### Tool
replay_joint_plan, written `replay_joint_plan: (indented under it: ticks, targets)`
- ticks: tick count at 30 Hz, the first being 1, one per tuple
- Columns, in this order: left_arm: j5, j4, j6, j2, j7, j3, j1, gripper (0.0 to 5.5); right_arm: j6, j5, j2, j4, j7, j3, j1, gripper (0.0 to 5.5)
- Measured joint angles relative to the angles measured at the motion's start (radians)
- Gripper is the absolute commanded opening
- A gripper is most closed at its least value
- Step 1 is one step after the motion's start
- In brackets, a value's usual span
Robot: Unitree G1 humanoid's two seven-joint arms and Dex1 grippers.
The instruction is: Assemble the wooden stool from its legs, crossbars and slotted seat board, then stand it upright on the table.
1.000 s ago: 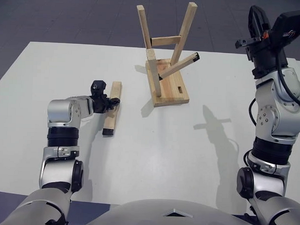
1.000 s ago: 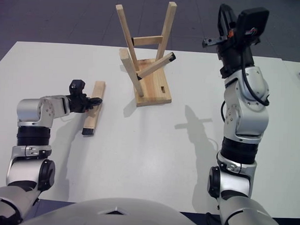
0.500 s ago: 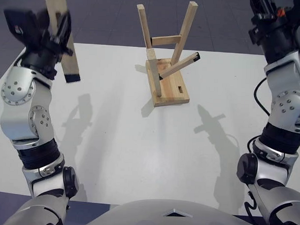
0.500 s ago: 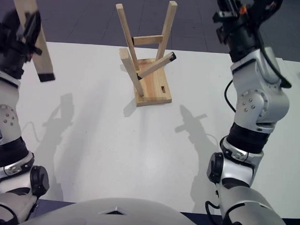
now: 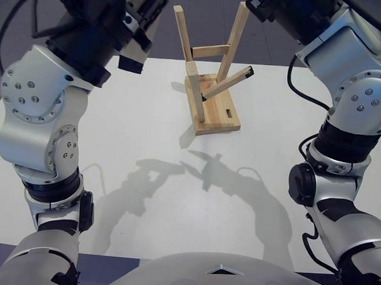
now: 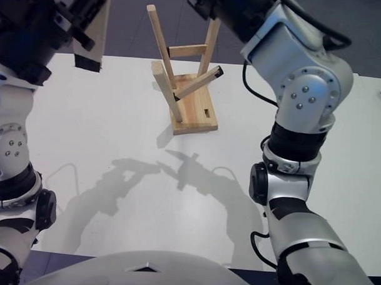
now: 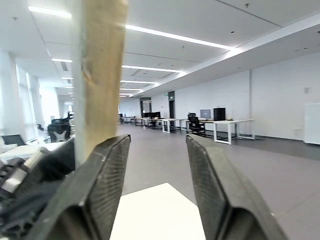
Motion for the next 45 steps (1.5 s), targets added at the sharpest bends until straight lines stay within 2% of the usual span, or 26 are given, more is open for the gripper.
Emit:
replay_joint_plan:
  ticks: [16, 22, 31, 45]
  targets:
    - [0.043, 0.052, -0.027, 0.000, -0.017, -0.053, 0.000, 2.14, -0.052, -0.014, -0.122, -0.057, 0.196, -0.021, 0.051, 5.36]
    - [0.060, 0.048, -0.037, -0.005, -0.029, -0.098, 0.004, 2.14, -0.065, 0.019, -0.107, -0.072, 0.220, -0.019, 0.054, 5.40]
    - [0.100, 0.044, -0.059, -0.011, -0.034, -0.148, 0.055, 2.14, -0.071, 0.049, -0.071, -0.050, 0.186, -0.017, 0.040, 3.93]
    - [0.139, 0.066, -0.071, -0.020, -0.040, -0.155, 0.058, 2.14, -0.050, 0.086, -0.069, -0.068, 0.181, 0.003, 0.044, 1.75]
